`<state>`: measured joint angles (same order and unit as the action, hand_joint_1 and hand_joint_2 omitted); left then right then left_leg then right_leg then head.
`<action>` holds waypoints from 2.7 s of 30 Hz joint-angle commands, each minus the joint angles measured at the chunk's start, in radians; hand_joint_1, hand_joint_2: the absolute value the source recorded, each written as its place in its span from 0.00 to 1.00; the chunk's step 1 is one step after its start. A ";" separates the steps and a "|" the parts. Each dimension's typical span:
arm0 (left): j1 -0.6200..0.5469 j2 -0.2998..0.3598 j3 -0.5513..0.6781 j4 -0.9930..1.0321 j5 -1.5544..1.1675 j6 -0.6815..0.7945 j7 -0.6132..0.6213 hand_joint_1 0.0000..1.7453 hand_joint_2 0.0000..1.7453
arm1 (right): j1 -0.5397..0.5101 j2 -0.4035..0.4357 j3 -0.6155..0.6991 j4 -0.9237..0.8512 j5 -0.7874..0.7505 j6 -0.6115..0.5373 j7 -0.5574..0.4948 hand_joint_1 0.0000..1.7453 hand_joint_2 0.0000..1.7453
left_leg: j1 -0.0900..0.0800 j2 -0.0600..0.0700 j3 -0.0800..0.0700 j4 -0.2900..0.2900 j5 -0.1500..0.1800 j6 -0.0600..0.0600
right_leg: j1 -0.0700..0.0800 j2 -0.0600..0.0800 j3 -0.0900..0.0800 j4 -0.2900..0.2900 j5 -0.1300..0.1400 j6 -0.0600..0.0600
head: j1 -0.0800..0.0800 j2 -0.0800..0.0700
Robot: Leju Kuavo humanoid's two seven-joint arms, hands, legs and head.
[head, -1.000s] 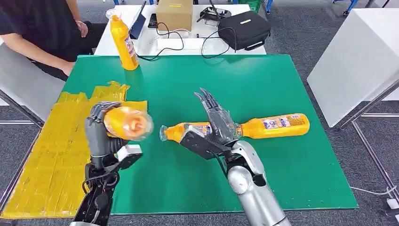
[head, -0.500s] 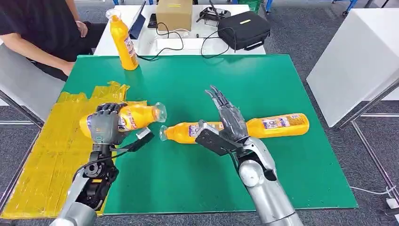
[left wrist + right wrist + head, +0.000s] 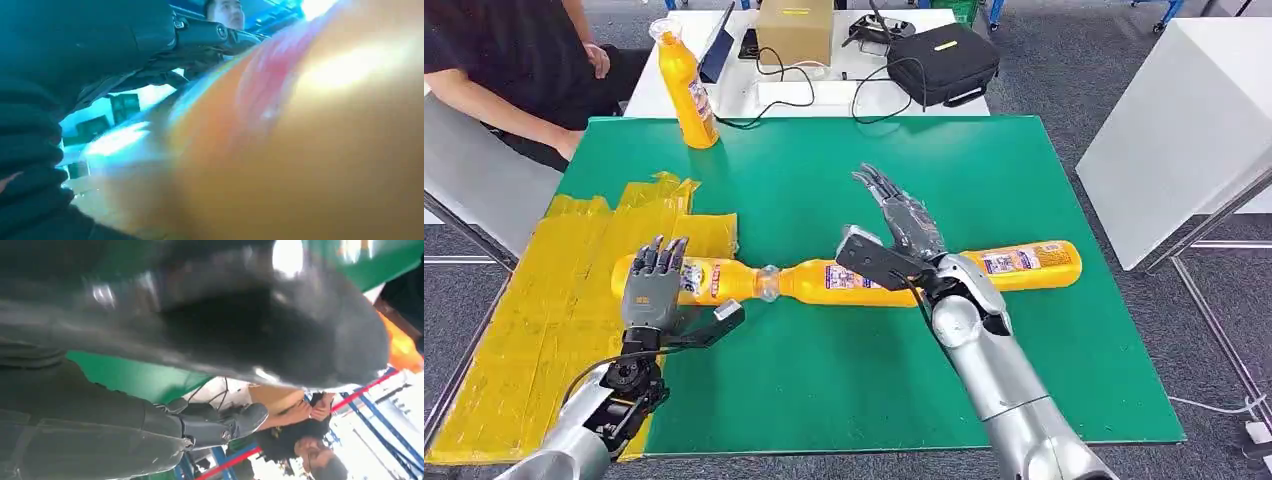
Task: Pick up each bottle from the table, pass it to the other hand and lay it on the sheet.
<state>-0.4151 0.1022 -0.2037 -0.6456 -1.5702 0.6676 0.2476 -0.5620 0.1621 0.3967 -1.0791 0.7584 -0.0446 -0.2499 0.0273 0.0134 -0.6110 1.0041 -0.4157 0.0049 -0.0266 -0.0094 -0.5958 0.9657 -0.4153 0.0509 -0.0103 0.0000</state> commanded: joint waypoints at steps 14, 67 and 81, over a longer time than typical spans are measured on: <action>-0.115 -0.116 0.680 -0.055 0.799 -0.142 -0.938 0.00 0.00 | -0.164 -0.016 0.037 0.620 0.205 -0.077 0.067 0.00 1.00 | 0.001 -0.002 0.002 0.001 0.000 0.001 | 0.001 -0.001 0.002 0.000 0.000 -0.002 | 0.000 0.000; 0.004 -0.126 0.534 -0.248 1.575 -0.950 -0.878 0.00 1.00 | -0.097 0.122 -0.061 0.709 0.343 -0.204 0.206 1.00 1.00 | 0.000 -0.001 0.007 -0.001 0.001 0.000 | 0.000 -0.001 0.005 0.001 0.000 -0.002 | 0.000 0.000; -0.017 -0.117 0.550 -0.068 1.771 -1.205 -0.709 0.00 1.00 | 0.040 0.101 -0.152 0.175 0.169 -0.183 0.059 1.00 1.00 | 0.000 -0.004 0.005 0.001 0.000 0.000 | 0.000 -0.002 0.004 0.002 -0.002 -0.004 | 0.000 0.000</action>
<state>-0.3994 -0.0065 0.3330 -0.8344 0.1411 -0.4669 -0.5380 -0.6088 0.2838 0.2839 -0.5605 0.9732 -0.2572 -0.1774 0.0273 0.0133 -0.6088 1.0043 -0.4145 0.0035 -0.0266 -0.0094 -0.5953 0.9674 -0.4148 0.0504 -0.0103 0.0000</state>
